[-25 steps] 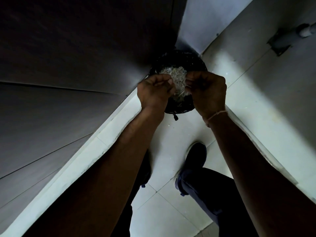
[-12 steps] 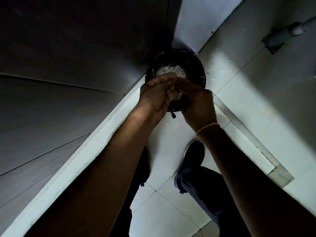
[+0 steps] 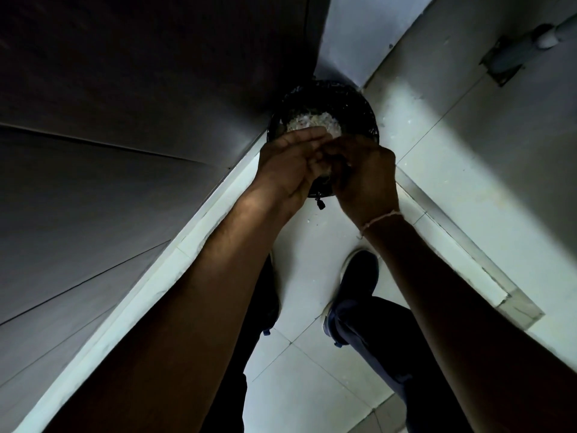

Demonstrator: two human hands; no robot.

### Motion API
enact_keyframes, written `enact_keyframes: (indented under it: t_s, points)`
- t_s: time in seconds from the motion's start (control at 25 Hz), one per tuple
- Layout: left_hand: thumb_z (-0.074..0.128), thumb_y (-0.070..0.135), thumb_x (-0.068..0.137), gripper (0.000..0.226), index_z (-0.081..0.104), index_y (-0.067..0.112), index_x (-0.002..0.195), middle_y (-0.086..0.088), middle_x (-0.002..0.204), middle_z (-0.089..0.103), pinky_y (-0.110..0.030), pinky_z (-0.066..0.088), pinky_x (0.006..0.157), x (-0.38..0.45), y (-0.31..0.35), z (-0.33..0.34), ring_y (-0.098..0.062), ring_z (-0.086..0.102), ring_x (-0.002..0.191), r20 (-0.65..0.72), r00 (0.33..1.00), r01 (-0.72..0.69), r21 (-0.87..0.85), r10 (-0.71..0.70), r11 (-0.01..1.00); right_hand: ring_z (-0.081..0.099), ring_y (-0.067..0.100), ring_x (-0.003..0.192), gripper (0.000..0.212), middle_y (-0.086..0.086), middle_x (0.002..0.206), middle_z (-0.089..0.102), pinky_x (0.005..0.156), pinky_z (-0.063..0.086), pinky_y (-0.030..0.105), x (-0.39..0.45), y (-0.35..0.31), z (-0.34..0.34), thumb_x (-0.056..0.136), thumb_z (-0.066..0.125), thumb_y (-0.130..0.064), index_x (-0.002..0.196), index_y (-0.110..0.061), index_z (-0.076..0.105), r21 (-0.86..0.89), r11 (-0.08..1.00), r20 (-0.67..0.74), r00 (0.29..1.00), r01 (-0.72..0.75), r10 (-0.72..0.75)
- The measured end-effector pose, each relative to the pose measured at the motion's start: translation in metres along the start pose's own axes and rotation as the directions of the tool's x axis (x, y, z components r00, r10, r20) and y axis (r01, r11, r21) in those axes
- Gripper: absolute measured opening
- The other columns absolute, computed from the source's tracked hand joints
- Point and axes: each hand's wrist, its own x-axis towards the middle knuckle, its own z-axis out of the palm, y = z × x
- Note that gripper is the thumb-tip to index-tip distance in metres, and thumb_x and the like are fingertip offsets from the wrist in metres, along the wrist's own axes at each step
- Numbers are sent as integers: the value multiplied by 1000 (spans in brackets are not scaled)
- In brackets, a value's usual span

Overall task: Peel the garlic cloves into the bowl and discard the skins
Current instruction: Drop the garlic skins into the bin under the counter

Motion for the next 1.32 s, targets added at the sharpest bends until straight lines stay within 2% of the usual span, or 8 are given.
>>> enact_keyframes:
  t_s: [0.2,0.48,0.64,0.8,0.88,1.0,1.16,1.32]
  points:
    - [45,-13,103,30,63,-12,127,-21,108,75,-35,63,88,0,1,-4,-26,77,95,36,999,-9,3,9,1000,72,29,98,22,14,103,76,94,56,39,-3,0,4,87,63,6,101,-2,78,25,999,8,999,39,-39]
    - [50,-15,100,26,67,-10,119,-23,101,75,-37,63,87,3,0,-6,-30,77,89,19,1000,-10,47,9,999,73,28,97,22,14,102,78,95,55,29,-1,-8,7,85,65,8,99,0,79,82,994,-56,996,75,-70]
    - [64,-12,94,18,72,-10,110,-26,107,76,-45,63,93,4,-10,-11,-38,75,103,-48,979,-187,181,198,966,72,14,88,24,7,94,79,86,48,9,4,4,6,86,63,6,94,-8,81,121,953,-80,955,-277,287]
    - [63,-3,95,29,78,6,117,-7,113,78,-21,57,97,6,-23,-13,-8,72,102,259,676,-601,736,690,312,77,26,90,17,13,89,78,86,62,33,15,-7,7,86,68,15,95,2,75,771,225,370,707,-596,603]
    - [52,-2,100,38,72,9,130,-11,112,76,1,46,74,6,-27,-15,10,65,85,335,759,-532,814,558,234,76,24,85,20,13,86,78,84,63,34,23,-11,1,86,67,17,93,0,74,831,89,385,683,-549,621]
    - [54,1,100,29,76,8,118,-10,96,76,-15,55,71,14,-24,-17,-5,72,76,95,865,-352,814,493,462,75,19,86,19,11,87,78,88,60,32,27,-13,-6,82,71,15,92,0,78,811,456,77,841,-365,535]
    - [62,-7,99,18,74,-6,111,-18,99,77,-45,65,84,11,-9,2,-28,77,88,-102,940,-281,309,325,909,72,5,90,11,1,95,77,89,58,27,11,-9,0,95,69,-4,98,-6,79,421,884,44,978,-203,203]
    - [77,0,91,14,72,-10,101,-21,87,76,-33,64,65,6,-2,4,-27,77,72,-101,922,-337,260,373,905,74,18,63,38,5,68,74,68,64,39,22,-2,-1,99,67,-40,74,-13,76,389,787,79,868,-479,490]
